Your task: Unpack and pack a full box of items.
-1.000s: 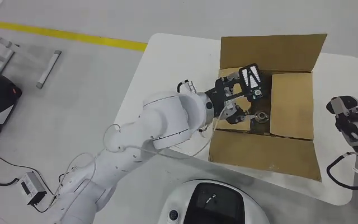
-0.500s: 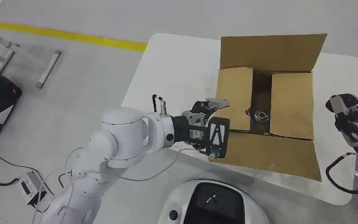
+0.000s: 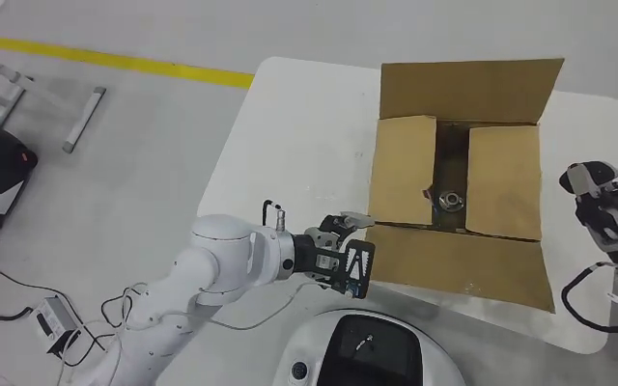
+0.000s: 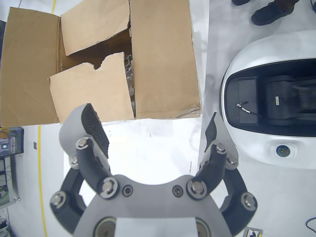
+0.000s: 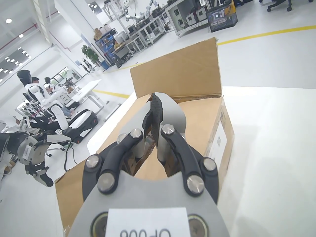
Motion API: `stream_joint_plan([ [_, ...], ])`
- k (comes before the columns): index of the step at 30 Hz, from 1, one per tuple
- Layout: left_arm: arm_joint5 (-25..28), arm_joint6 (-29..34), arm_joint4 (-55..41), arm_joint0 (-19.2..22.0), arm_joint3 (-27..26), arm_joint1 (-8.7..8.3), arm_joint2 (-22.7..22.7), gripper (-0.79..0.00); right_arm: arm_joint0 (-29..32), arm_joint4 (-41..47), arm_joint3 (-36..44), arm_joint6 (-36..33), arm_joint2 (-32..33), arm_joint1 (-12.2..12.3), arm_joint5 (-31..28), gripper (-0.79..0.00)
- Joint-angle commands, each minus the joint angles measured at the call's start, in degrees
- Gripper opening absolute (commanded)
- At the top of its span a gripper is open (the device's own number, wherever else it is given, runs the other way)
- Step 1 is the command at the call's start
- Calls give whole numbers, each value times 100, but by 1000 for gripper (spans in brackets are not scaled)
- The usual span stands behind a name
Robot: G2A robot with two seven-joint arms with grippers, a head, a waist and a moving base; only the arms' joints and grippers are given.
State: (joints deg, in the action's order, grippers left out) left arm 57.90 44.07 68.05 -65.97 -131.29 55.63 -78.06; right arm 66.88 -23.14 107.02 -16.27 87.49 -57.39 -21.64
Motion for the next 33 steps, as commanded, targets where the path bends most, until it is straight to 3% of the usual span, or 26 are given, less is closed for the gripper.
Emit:
stream_joint_plan([
  [1, -1, -1, 0, 0, -1, 0, 0, 0, -4, -19, 7, -21, -4, -3, 15, -785],
  [9, 10, -336, 590, 53, -77, -45, 213, 0, 20, -49, 13, -44, 18, -16, 69, -785],
  [15, 10, -778, 1552, 149, -165, -379, 1021, 0, 60, -53, -4, -62, 67, -21, 73, -785],
  [21, 1, -1616, 2543, 271, 110, -581, 1240, 0, 67, -54, -6, -73, 76, -31, 92, -785],
  [23, -146, -1839, 2803, 277, 192, -580, 1264, -413, 67, -57, -4, -74, 78, -35, 98, -785],
  [25, -354, -2039, 3016, 283, 238, -573, 1299, -733, 67, -76, -6, -69, 90, -37, 101, -785],
  [26, -448, -2109, 3106, 283, 263, -569, 1310, -785, 70, -78, -5, -70, 95, -38, 99, -785],
  [33, -672, -2454, 3446, 251, 367, -562, 1347, -785, 106, -76, 26, -84, 130, -47, 122, -785],
])
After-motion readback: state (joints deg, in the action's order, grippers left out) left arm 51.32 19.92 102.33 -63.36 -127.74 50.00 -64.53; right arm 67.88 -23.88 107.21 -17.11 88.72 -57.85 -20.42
